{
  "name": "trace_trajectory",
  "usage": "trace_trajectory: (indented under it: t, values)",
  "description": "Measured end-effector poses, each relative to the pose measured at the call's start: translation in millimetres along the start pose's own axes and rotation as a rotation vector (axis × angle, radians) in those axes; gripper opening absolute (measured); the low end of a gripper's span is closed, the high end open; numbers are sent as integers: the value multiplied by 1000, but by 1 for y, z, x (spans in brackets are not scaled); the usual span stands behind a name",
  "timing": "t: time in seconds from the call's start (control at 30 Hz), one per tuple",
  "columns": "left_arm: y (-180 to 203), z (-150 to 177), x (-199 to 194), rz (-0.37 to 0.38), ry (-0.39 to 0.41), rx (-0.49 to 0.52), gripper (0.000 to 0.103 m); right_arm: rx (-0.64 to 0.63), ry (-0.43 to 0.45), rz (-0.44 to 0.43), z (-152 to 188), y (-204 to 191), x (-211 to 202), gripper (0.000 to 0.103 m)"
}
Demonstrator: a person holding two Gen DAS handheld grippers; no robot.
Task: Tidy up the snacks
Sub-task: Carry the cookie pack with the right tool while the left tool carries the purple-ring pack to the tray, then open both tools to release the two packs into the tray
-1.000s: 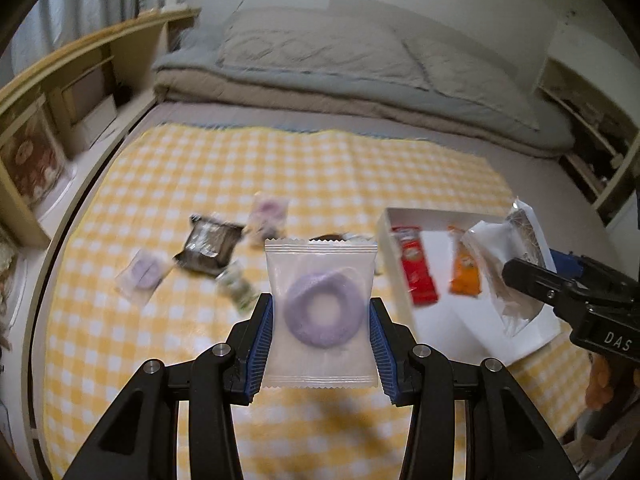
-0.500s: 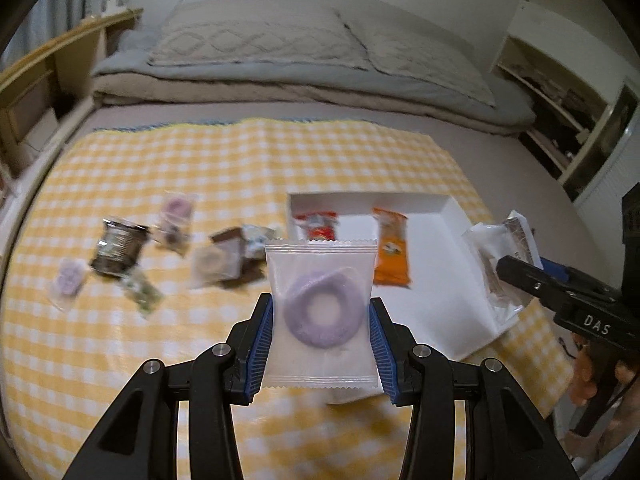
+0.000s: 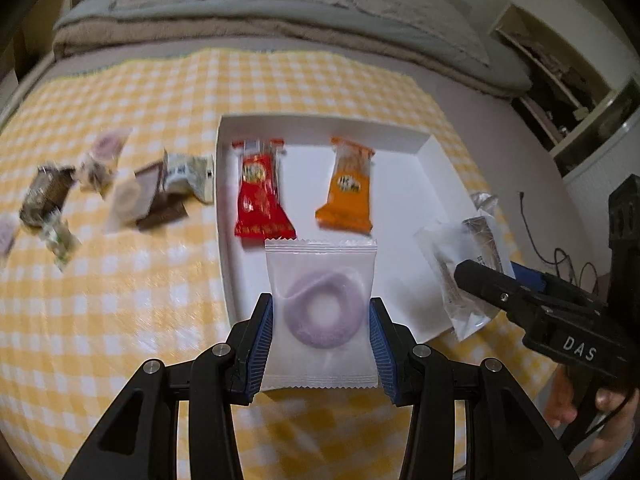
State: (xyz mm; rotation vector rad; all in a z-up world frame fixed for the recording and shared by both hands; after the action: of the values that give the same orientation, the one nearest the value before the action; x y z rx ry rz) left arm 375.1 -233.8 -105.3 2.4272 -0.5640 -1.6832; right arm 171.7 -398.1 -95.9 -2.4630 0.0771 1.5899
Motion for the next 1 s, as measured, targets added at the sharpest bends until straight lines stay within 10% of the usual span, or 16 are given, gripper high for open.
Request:
trace_trajectory:
  t: [0.5,1.0]
  values:
    - [-23,-6,49,-1,-70,-72,47,-14,-90,7,-2,-5,34,67]
    - [-28,6,39,-51,-67,47,87,0,-84,22,-5,-3,43,78]
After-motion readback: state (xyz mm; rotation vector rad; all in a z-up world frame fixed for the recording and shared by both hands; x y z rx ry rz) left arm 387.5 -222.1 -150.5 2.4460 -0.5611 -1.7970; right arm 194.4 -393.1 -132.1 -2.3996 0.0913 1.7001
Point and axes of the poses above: each gripper's, at about its wrist camera, not at the fingertips, and x roughly the way its jaws point, y to its right, z to its underside, the point moved 1 cm from there along x, roughly the way its jaws point, and after that the axes turned 1 degree about z, right-handed, at the moved point
